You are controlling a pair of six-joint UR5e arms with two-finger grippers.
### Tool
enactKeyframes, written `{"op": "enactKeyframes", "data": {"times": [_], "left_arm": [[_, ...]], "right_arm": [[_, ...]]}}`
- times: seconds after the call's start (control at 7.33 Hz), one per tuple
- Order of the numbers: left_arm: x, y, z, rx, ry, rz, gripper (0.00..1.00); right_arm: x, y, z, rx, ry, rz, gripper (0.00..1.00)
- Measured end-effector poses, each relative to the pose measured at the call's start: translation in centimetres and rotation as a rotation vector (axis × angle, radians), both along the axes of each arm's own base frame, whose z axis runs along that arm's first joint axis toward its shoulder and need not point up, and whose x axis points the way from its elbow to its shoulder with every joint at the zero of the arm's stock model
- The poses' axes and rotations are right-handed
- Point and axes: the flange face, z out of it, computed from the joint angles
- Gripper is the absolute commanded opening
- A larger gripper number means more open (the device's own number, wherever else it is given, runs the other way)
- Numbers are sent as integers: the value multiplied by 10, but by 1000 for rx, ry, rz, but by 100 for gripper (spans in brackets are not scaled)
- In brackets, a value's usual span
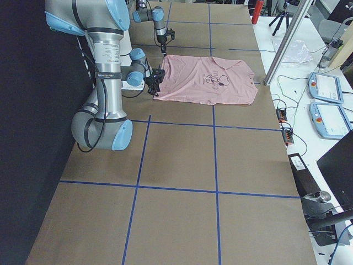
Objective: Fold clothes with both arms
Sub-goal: 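Grasp the hem corners with both grippers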
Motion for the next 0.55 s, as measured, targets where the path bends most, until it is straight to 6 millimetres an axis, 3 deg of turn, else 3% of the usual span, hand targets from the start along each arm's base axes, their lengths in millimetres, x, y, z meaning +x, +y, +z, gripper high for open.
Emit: {"op": "enactKeyframes", "data": {"times": [0.41,0.55], "left_arm": [[1,0,-6,1,13,0,0],[1,0,-6,1,13,0,0]], "right_arm": [[-14,13,12,3,23,5,45],[-17,15,12,3,22,5,38]]}}
